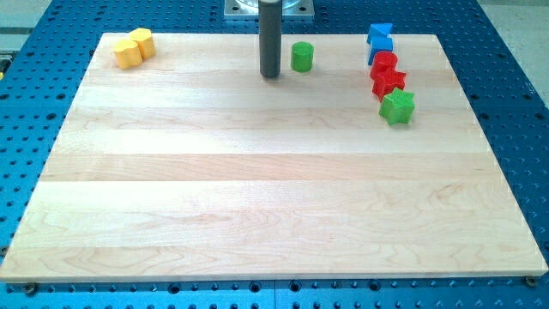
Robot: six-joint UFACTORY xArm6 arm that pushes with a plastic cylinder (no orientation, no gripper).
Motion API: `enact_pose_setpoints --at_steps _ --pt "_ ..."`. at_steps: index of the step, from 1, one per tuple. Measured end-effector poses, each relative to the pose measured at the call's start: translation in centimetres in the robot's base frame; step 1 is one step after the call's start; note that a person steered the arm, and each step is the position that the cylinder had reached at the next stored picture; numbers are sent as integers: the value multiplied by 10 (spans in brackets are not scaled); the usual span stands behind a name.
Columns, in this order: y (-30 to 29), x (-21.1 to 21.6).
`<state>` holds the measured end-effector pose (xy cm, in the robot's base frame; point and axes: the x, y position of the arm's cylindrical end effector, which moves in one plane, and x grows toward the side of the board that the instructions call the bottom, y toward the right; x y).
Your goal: Keep green circle on bottom left to green star
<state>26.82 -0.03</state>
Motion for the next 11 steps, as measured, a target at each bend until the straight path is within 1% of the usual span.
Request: enact_pose_setpoints --at_steps 1,2,3,4,5,6,7,8,9,10,11 --pt "26 -51" --pt "32 -29" --pt "27 86" --pt "16 96" --pt "6 17" --pt "32 -30" --pt "73 49" --pt "89 152" --pt "76 144" --pt "109 155" --pt "95 157"
